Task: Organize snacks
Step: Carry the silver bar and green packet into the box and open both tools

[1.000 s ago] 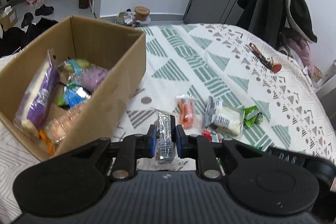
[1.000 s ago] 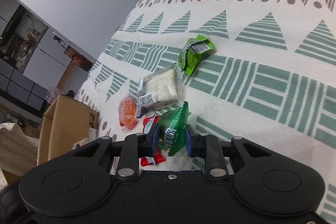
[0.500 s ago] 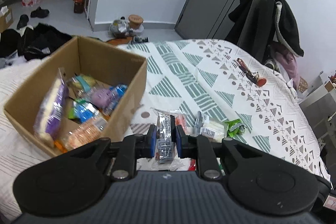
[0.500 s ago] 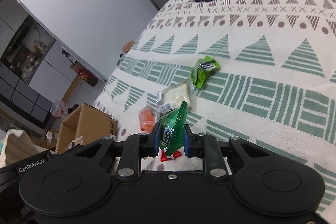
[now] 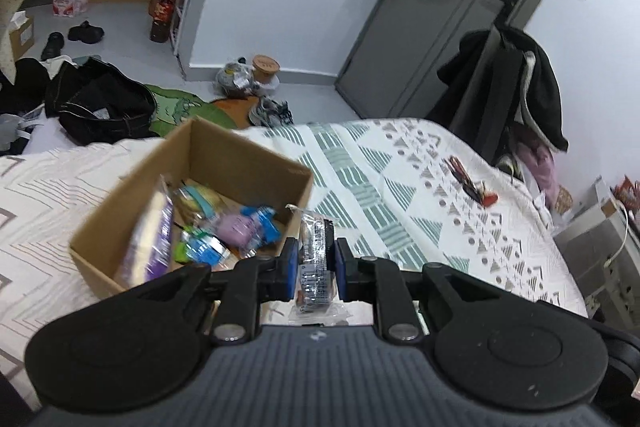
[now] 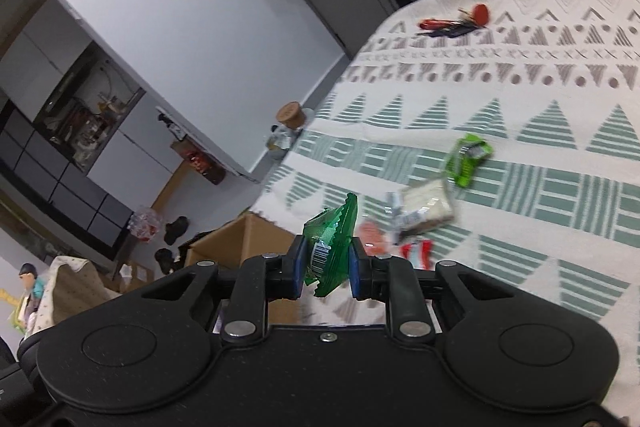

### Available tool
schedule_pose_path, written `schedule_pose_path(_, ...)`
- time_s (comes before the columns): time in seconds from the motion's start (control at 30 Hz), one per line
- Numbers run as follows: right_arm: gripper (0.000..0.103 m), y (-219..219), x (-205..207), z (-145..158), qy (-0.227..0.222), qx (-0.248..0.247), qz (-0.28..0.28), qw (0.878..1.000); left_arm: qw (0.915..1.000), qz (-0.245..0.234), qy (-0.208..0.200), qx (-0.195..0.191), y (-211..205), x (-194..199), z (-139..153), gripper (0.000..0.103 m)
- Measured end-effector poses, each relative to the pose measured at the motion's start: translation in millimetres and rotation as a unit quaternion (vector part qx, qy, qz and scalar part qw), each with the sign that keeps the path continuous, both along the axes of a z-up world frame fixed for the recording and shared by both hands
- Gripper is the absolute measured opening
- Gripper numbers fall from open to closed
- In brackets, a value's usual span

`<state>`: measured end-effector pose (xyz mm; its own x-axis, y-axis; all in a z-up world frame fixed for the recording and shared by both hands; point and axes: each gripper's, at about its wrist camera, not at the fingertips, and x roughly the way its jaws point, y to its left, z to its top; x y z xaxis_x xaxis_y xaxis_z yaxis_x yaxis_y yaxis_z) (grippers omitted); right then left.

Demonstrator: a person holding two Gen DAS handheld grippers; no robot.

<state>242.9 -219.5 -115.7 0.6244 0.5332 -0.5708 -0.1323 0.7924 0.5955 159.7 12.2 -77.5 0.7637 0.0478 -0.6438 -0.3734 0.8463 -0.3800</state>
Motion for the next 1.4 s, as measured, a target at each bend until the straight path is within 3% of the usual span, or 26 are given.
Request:
schedule_pose_path(0.3,0.021,40,-5,27,-0.026,-0.004,0.033,0.999,0.9992,0.037,-0.005,-0.017,38,-7,8,0.018)
schedule_pose_path(1.1,0.021,126,-22,24,-0.009,-0.021,0.097,0.995,0.9925,0.099,0.041,-0.059,92,-17,-8,0.023)
schedule_pose_path(1.27,0.026,133,-24,24,0.0,-0.026,0.111,0.993,0.9917,0.105,0.046,-0.057,92,-18,-9,0.03)
schedule_pose_path(1.4,0.027,130,-23,22,0.009,-0.029,0.109,0.994,0.9913,0.109,0.052,-0.052,91,-17,-10,0.042)
